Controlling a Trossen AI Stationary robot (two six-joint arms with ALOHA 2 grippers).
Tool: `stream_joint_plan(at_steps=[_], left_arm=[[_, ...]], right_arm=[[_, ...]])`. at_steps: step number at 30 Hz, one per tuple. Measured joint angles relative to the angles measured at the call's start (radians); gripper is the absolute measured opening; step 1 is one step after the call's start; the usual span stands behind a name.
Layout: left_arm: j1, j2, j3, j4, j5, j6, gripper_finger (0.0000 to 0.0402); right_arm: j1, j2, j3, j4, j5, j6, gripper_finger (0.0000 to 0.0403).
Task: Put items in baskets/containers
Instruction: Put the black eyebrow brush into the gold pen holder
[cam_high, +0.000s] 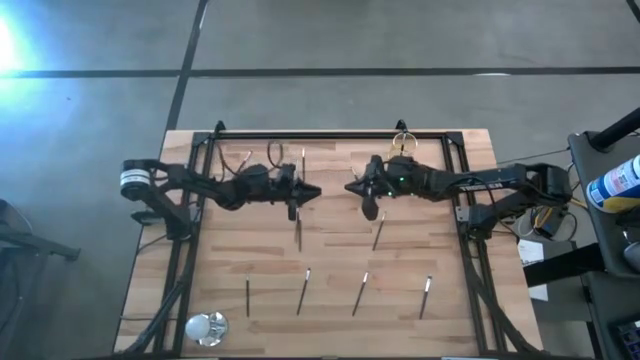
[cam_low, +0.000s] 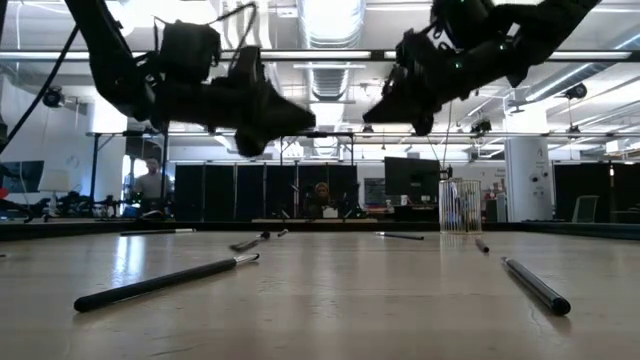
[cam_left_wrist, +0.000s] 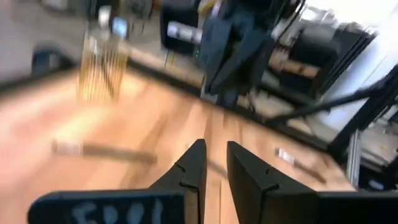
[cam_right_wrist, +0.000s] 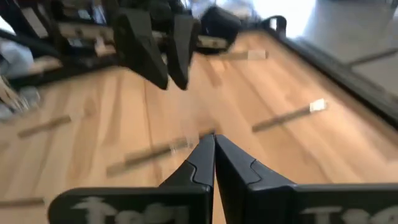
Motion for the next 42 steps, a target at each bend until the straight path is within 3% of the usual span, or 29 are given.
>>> stream_joint_plan(at_steps=[9,16,26,42], left_arm=[[-0.065,-0.008,0.088,-0.643,-0.118,-0.137,0.0079],[-0.169,-0.011,0.194,-1.055,-0.297,-0.239,0.0098],[-0.174,0.011,0.248,-1.090,-0.405,-0.346,0.0099],[-0.135,0.083,0.304,-1.169,-0.379,-0.371,0.0099]], right_arm=[[-0.003,0.045,0.001,-0.027,0.012,-0.005,0.0034],[-0.006,0.036,0.001,-0.024,0.027,-0.036,0.0050],[-0.006,0.036,0.000,-0.024,0.027,-0.072,0.0059],[-0.006,0.037,-0.001,-0.023,0.026,-0.071,0.0059]])
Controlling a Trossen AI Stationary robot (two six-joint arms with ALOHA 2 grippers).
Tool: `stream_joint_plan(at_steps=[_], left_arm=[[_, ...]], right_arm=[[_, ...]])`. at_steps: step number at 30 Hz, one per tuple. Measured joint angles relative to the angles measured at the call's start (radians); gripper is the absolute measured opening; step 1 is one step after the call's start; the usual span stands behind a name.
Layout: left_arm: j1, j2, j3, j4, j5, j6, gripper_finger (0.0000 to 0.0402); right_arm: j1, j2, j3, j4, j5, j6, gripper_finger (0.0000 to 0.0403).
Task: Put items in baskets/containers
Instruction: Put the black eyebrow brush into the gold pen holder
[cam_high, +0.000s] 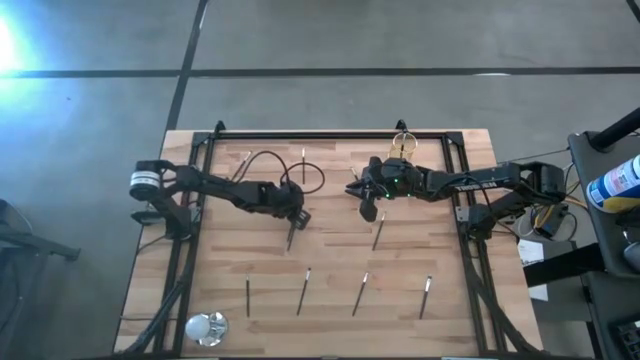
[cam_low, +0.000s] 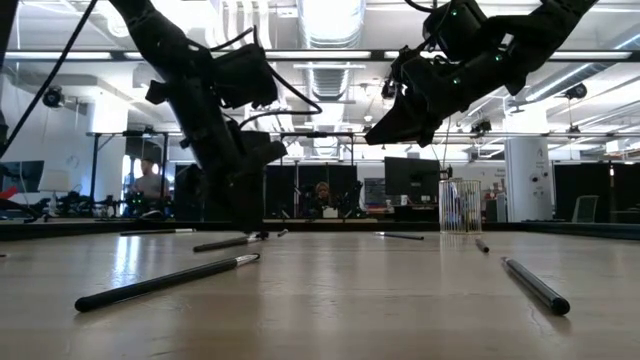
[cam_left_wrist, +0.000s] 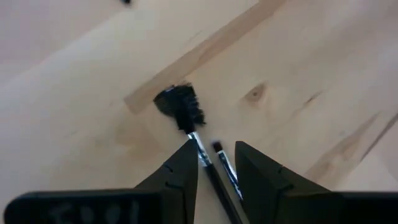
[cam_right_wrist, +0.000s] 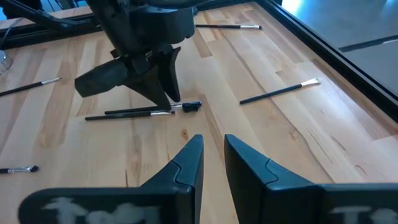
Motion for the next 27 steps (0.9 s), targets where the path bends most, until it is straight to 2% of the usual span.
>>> stream_joint_plan(at_steps=[17,20,27], left_arm=[[0.018,0.043,0.000,0.000,0.021,-0.004,0.0095],[0.023,0.043,-0.014,0.005,0.020,-0.002,0.0078],[0.031,0.038,-0.031,0.000,0.022,0.029,0.0011]], right_arm=[[0.000,0.000,0.000,0.002,0.000,-0.003,0.0059],[0.000,0.000,0.000,0.002,0.000,-0.004,0.0059],[0.000,0.000,0.000,0.002,0.000,-0.004,0.0059]])
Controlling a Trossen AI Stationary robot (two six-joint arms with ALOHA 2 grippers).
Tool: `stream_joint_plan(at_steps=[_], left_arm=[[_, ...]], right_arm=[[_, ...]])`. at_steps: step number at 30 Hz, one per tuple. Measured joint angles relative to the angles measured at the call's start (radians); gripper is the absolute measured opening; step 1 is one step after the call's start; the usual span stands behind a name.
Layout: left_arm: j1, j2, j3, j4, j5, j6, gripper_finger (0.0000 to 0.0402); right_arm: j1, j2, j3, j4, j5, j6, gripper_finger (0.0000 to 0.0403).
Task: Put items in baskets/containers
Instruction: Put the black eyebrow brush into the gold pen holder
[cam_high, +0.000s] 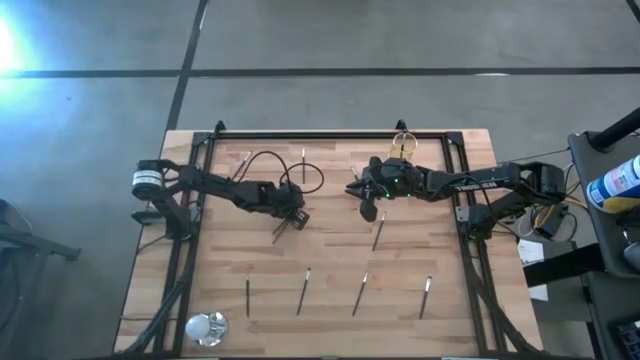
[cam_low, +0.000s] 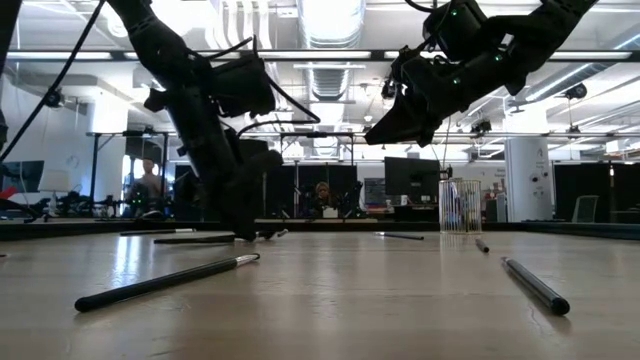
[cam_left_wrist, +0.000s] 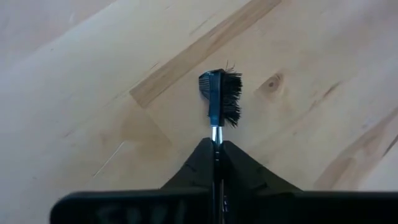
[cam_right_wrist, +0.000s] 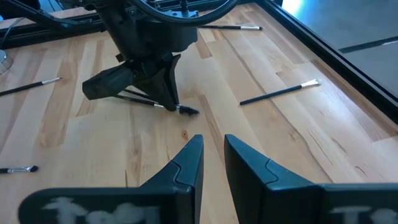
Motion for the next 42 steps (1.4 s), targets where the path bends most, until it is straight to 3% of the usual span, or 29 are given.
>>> stream_joint_plan(at_steps=[17,21,30,34,42], left_arm=[[0.006,-0.191,-0.013,-0.041,-0.068,0.102,0.0012],[0.001,-0.226,-0.035,0.134,-0.080,0.156,0.0008],[-0.006,-0.207,-0.184,0.961,0.132,0.296,0.0007],[-0.006,-0.178,-0.180,1.070,0.193,0.368,0.0006],[-0.006,-0.163,-0.145,1.108,0.289,0.419,0.0006]], right_arm=[[0.000,0.000,-0.007,0.001,0.000,-0.008,0.0059],[0.000,0.001,-0.022,0.083,-0.010,0.027,0.0059],[0.000,0.051,-0.131,0.494,-0.116,0.203,0.0073],[0.000,0.071,-0.138,0.620,-0.116,0.266,0.0108],[0.004,0.087,-0.115,0.716,-0.116,0.306,0.0185]])
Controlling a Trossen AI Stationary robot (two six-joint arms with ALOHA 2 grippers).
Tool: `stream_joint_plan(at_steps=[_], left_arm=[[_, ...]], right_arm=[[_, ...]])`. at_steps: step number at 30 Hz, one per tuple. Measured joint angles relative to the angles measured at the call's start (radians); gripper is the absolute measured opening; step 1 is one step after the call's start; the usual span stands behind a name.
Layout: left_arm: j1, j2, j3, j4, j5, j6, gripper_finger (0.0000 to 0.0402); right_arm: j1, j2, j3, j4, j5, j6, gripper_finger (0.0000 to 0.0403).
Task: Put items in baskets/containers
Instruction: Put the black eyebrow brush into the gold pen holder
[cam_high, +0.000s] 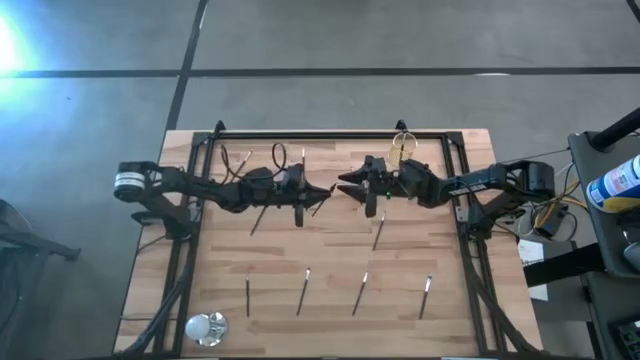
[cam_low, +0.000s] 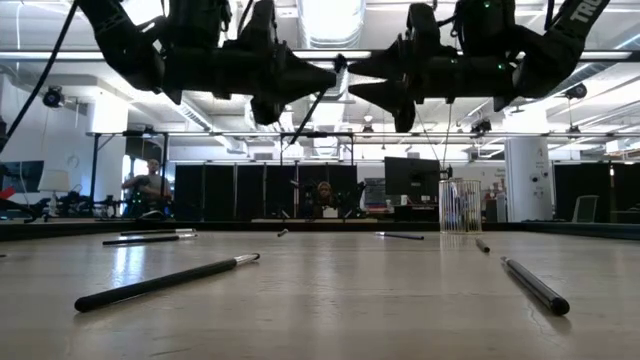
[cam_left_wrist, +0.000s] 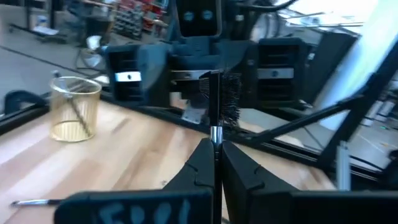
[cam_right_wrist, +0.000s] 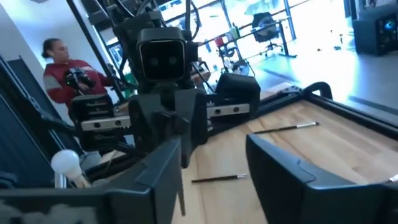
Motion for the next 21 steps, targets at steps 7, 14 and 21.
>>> stream_joint_plan(at_steps=[7,14,21], left_arm=[[0.000,0.002,0.027,0.018,0.170,0.014,0.0005],[0.000,0.002,0.056,0.017,0.277,0.013,0.0005],[0.000,0.002,0.081,0.019,0.302,0.013,0.0005]], right_arm=[[0.000,0.001,0.019,0.050,-0.138,-0.113,0.0199],[0.002,0.001,0.043,0.123,-0.361,-0.193,0.0184],[0.011,0.001,0.088,0.122,-0.438,-0.204,0.0171]])
